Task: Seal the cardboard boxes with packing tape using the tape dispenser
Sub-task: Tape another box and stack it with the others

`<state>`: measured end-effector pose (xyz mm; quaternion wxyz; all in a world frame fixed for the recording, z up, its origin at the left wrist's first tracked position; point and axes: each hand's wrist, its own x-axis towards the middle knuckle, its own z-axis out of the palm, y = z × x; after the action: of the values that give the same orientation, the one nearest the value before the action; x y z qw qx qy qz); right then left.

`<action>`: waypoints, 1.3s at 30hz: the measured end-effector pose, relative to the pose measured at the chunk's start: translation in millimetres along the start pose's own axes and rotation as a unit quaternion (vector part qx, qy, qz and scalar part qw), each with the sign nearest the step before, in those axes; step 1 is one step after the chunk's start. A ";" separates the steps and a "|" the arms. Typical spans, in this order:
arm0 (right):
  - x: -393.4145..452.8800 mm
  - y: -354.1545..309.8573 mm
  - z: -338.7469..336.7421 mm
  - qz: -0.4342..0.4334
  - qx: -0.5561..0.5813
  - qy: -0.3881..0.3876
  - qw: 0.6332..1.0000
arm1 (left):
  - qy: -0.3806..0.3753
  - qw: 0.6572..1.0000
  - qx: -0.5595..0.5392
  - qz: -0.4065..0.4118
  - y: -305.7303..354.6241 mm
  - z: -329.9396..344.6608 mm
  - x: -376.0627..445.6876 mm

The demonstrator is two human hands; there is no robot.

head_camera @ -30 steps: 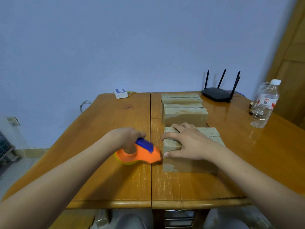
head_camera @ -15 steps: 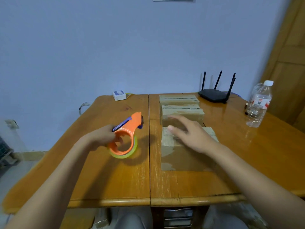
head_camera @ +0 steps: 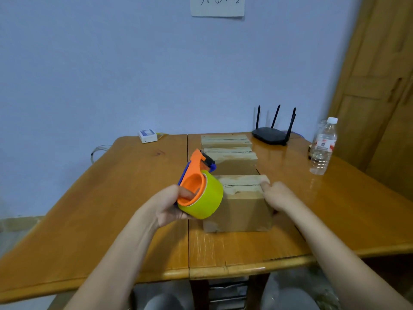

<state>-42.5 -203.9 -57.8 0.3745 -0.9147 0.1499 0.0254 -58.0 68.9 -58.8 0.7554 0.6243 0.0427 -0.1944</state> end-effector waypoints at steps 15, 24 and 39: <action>-18.2 6.2 -16.5 -0.082 0.465 -0.029 0.881 | 0.003 0.987 -0.135 0.083 10.2 -7.0 -24.6; -18.8 24.2 3.3 -0.124 0.333 -0.037 0.934 | 0.033 0.997 -0.041 0.051 -8.3 -4.3 -23.7; -17.5 31.3 13.1 -0.107 0.249 -0.011 0.963 | 0.031 0.997 0.059 0.041 -16.7 -21.5 -25.2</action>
<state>-67.6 -211.5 -85.6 0.5926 -0.8028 0.0489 -0.0429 -83.2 93.2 -71.2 0.7227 0.6750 0.0291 -0.1461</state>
